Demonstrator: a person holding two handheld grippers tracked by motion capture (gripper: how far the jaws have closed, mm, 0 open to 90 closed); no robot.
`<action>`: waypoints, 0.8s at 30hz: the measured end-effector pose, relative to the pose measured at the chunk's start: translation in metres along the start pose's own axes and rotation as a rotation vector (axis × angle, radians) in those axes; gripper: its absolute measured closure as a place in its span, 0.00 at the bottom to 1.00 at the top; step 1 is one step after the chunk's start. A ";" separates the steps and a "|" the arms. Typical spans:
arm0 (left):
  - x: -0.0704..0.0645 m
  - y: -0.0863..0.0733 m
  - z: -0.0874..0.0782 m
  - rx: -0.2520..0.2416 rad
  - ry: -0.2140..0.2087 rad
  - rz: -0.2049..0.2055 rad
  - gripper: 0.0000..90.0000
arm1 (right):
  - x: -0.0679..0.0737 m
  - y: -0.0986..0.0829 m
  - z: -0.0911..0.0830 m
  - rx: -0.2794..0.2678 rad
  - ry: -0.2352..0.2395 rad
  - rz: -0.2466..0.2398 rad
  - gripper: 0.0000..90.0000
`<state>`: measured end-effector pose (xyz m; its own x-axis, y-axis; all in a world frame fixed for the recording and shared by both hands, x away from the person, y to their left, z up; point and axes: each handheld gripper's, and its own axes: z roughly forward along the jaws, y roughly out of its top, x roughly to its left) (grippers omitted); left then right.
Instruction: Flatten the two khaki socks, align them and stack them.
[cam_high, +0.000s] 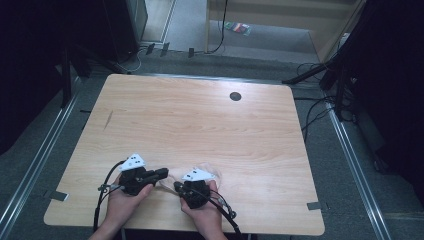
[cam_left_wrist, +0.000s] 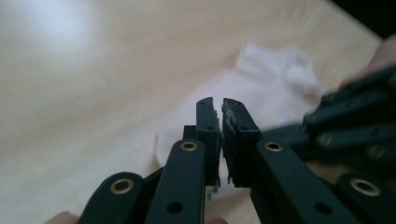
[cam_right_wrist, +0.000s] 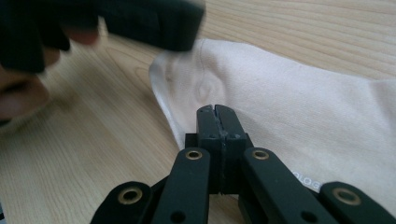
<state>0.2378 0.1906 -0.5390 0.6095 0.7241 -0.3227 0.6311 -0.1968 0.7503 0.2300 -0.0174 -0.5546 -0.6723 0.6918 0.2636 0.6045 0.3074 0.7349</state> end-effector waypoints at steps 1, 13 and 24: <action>0.000 -0.004 0.001 0.024 0.007 0.005 0.95 | 0.000 0.000 0.000 -0.001 0.000 0.001 1.00; 0.000 -0.015 -0.003 0.062 0.063 0.089 0.80 | -0.006 0.001 -0.005 -0.015 0.046 0.071 1.00; 0.015 -0.008 -0.017 -0.051 0.148 -0.026 0.70 | -0.072 0.012 -0.073 -0.179 -0.194 0.181 0.89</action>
<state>0.2339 0.2144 -0.5407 0.5137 0.8187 -0.2566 0.6184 -0.1460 0.7722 0.2545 -0.1112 -0.5195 -0.4563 0.8419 0.2882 0.6099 0.0601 0.7902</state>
